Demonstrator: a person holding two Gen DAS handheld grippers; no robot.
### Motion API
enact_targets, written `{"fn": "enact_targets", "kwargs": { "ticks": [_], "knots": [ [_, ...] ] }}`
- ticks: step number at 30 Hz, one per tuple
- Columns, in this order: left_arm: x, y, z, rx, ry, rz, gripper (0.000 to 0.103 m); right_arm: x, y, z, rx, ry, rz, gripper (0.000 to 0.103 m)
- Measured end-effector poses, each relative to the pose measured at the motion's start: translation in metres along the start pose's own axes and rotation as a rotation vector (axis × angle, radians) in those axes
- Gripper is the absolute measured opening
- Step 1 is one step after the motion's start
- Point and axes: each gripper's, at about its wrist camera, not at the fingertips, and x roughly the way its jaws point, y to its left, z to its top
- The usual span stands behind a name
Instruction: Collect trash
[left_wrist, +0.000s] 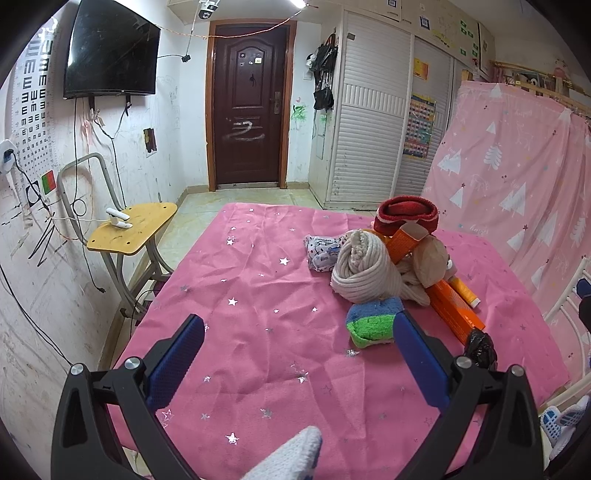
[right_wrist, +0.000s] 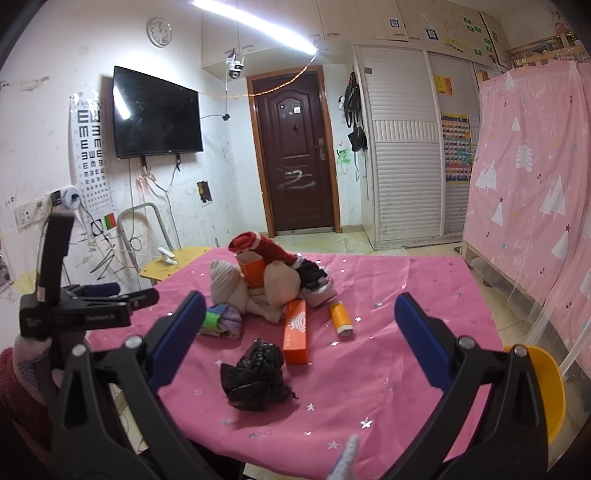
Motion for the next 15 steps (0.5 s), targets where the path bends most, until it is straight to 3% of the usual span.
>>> {"fn": "enact_targets", "kwargs": {
  "ticks": [15],
  "knots": [
    [0.0005, 0.0006, -0.0006, -0.005, 0.001, 0.002, 0.094, 0.0005, 0.0007, -0.0010, -0.002, 0.000, -0.001, 0.098]
  ]
}}
